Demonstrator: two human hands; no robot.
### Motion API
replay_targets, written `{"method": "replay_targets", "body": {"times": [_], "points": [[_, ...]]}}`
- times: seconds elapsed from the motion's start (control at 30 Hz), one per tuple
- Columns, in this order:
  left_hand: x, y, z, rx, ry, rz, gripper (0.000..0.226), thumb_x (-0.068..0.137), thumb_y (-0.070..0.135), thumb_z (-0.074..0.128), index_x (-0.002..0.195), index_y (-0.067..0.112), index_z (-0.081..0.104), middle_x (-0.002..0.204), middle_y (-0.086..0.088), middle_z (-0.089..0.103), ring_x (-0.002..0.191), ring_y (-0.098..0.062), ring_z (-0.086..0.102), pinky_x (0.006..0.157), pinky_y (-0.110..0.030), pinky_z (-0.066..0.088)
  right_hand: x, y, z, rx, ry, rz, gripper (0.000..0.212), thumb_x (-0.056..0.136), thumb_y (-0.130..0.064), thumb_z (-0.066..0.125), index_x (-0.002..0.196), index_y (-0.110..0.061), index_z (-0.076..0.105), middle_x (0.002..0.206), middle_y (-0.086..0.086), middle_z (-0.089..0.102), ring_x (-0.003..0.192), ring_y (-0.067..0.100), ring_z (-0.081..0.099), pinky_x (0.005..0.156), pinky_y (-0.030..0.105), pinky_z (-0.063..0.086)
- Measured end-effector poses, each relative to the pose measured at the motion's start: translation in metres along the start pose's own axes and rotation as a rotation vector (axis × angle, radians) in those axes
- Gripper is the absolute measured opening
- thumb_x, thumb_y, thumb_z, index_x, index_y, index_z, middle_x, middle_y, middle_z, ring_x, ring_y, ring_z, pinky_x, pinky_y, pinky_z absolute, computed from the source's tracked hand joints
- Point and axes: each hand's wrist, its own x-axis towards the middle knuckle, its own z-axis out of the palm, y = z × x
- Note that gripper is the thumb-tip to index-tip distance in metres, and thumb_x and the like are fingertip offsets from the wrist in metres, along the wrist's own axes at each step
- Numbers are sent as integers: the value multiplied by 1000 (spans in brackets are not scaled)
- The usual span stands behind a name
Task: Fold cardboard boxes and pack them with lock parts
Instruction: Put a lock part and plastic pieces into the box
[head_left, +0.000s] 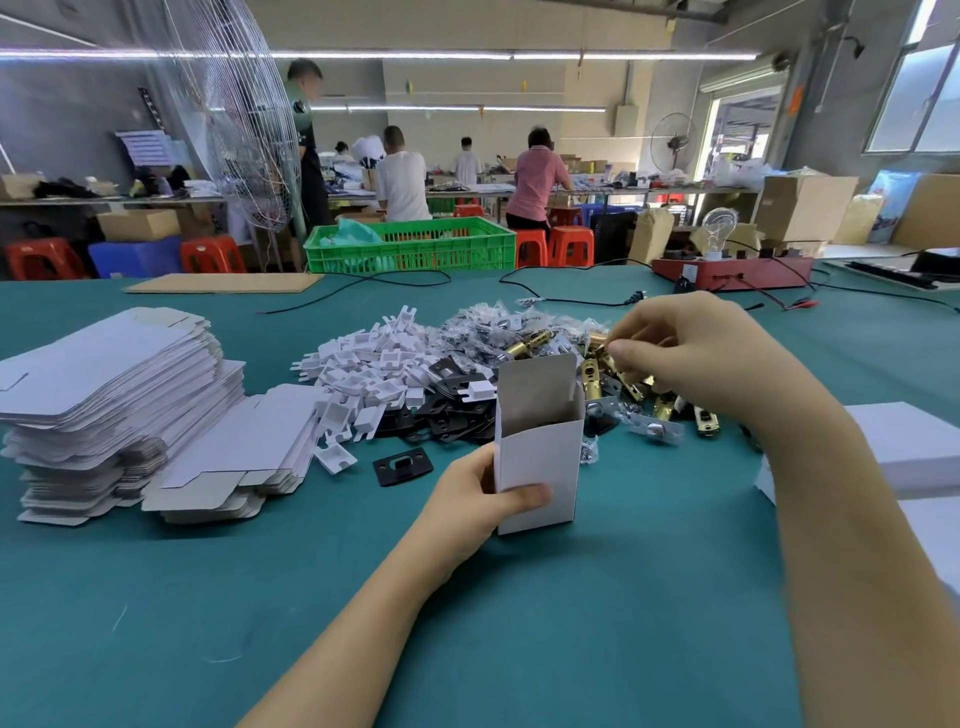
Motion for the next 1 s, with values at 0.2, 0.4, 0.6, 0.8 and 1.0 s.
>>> {"method": "replay_targets", "body": {"times": [0.2, 0.4, 0.6, 0.8, 1.0], "points": [[4, 1, -7, -278, 186, -37, 45, 62, 16, 90, 103, 17, 70, 98, 0, 77, 93, -18, 71, 75, -26, 56, 3, 22, 2, -3, 2, 148, 15, 93, -22, 59, 83, -16, 68, 74, 1, 72, 72, 14, 70, 72, 37, 58], [8, 0, -12, -472, 316, -45, 52, 55, 19, 83, 103, 10, 68, 96, -2, 77, 88, -17, 72, 75, -29, 57, 8, 33, 14, 2, -44, 185, 16, 93, -19, 58, 80, -16, 66, 74, 3, 71, 70, 15, 69, 63, 27, 54], [5, -3, -7, -248, 230, -28, 44, 64, 12, 86, 105, 15, 70, 101, -3, 76, 93, -19, 71, 76, -28, 57, 12, 54, 40, 4, -113, 330, 13, 89, -17, 65, 78, -11, 65, 68, 5, 68, 57, 12, 64, 50, 23, 47], [3, 1, -4, -119, 115, -12, 36, 76, 1, 79, 101, 26, 72, 98, 7, 77, 89, -6, 71, 69, -14, 52, 11, 71, 75, 20, -48, 474, 31, 86, -24, 68, 95, 4, 62, 70, 13, 62, 63, 24, 55, 63, 34, 50], [3, 1, -4, -113, 114, 8, 38, 76, 0, 79, 98, 29, 73, 98, 7, 76, 90, -5, 70, 72, -14, 52, 5, 73, 109, -59, -35, 496, 52, 84, -48, 66, 103, 1, 61, 98, 18, 67, 93, 31, 59, 75, 36, 47]]}}
